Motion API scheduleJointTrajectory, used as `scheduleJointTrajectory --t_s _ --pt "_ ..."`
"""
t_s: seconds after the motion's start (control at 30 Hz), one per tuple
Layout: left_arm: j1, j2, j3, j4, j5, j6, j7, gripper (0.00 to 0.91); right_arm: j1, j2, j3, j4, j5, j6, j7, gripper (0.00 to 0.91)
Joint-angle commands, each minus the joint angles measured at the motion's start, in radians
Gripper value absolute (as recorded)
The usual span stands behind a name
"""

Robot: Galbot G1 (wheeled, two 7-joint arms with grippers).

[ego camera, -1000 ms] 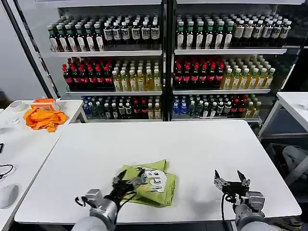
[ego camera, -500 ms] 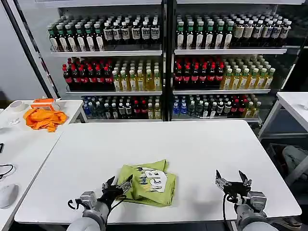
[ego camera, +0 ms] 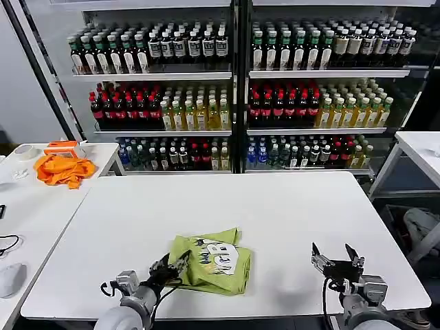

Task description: Fold and organize the clothes.

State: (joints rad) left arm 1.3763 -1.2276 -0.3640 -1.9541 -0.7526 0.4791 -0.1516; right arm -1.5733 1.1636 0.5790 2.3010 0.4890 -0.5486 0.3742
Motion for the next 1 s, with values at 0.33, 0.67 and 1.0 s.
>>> scheduleJointTrajectory --t_s 0.33,0.67,1.0 --pt "0.014 -0.076 -0.169 -0.085 -0.555 0.043 -0.038 0.020 -0.023 0.019 0.015 0.040 0.028 -0.007 0.012 0.907" --pt "0.049 0.029 -0.552 -0.161 -0.880 0.081 -0.140 0.020 -0.017 0.018 0.025 0.058 0.058 -0.009 0.016 0.907" --pt "0.004 0.426 -0.892 -0.081 -0.865 0.099 -0.154 0.020 -0.007 0.008 0.048 0.084 0.115 -0.008 0.017 0.907"
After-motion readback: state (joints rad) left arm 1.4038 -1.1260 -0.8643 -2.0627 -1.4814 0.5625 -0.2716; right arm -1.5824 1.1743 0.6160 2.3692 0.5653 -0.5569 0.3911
